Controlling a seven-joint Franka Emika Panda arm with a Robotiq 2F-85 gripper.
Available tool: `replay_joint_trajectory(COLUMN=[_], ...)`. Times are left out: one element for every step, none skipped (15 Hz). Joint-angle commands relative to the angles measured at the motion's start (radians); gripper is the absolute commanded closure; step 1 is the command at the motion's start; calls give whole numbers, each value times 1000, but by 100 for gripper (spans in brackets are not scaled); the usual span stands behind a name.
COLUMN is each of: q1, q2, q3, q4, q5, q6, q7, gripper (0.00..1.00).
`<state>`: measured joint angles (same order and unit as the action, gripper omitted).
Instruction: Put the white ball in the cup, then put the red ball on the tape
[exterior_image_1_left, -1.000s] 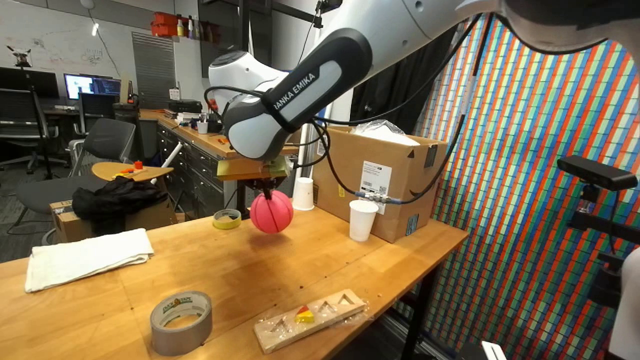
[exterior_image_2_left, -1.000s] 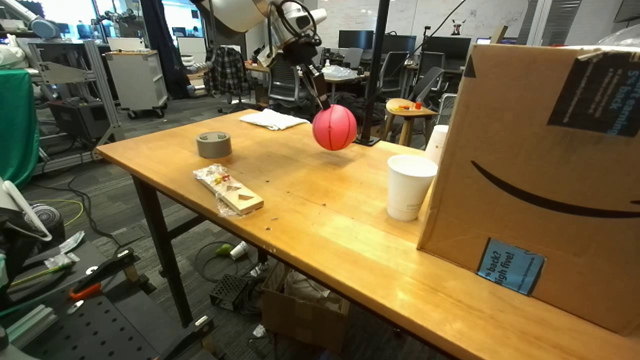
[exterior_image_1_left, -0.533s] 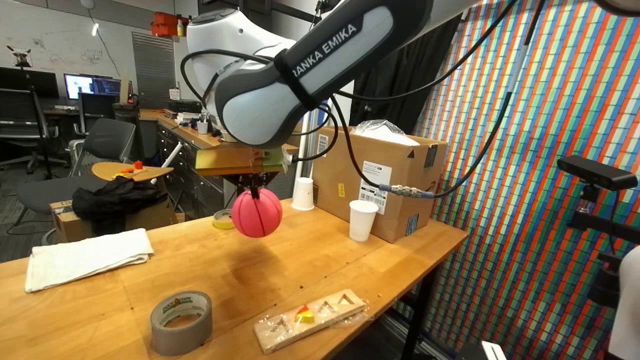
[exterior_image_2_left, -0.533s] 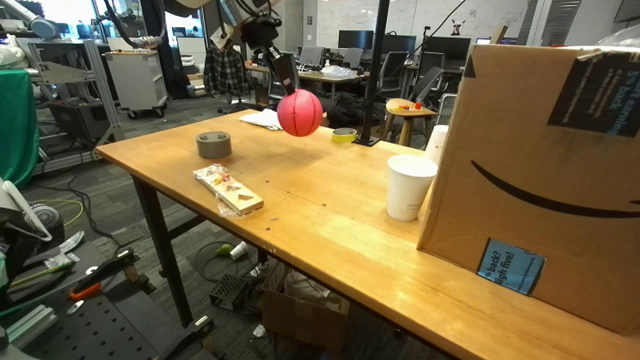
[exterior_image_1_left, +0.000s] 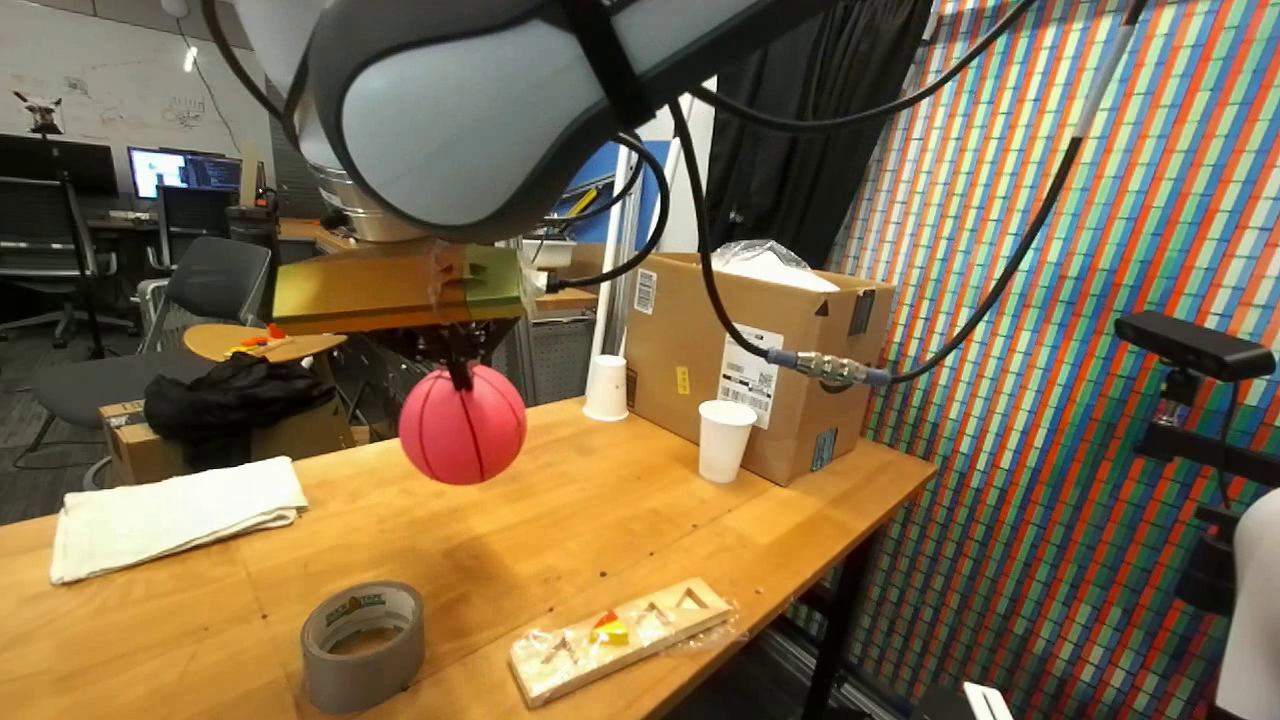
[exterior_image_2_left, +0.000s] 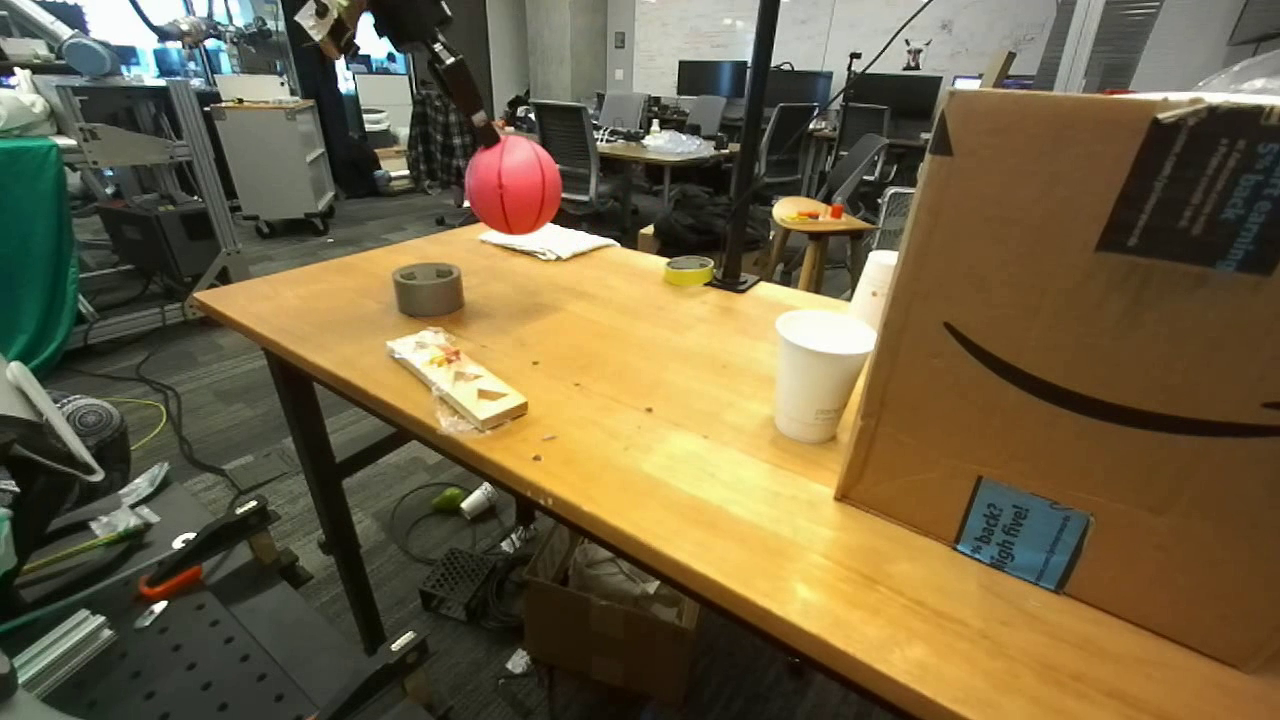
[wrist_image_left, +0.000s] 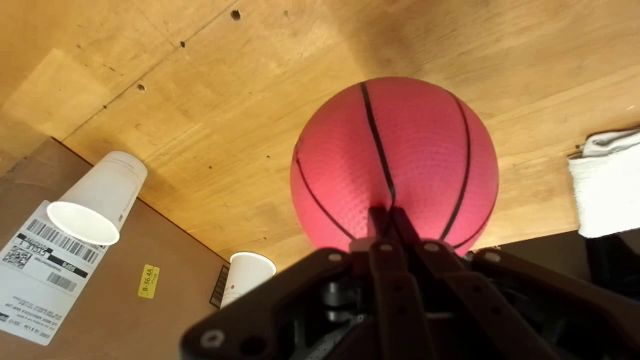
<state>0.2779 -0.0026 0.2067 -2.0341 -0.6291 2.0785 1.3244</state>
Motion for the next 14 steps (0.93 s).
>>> replay_joint_trajectory(q1=[20,26,32,39,48,57,67,77,86,95,103,111,120,130], q2=[-57,-63,-64,-64,-59,-53,-45,-37,-29,-17,-6,12,28,47], q3=[58,74,90,105,121,136,151,165,178,189,199,209,218,225], q4=[-37,-44,-46,-47,-44,-37,-25,-14,-3,10,22,39,57,80], q5=[-11,-8,-3,-5,-9,-13,-18,-22,-25,-28,-34,-45,-55,-65], q6=[-62,-73,-86,-100,-119,-138,-160,-182,-202,-218,-233,-249,-266,-285], q7=[55,65,74,85,96,107,114,120,125,129,133,137,137,135], gripper=[99,99,99,99,99,99,99,99,99,99,99,99,99,99])
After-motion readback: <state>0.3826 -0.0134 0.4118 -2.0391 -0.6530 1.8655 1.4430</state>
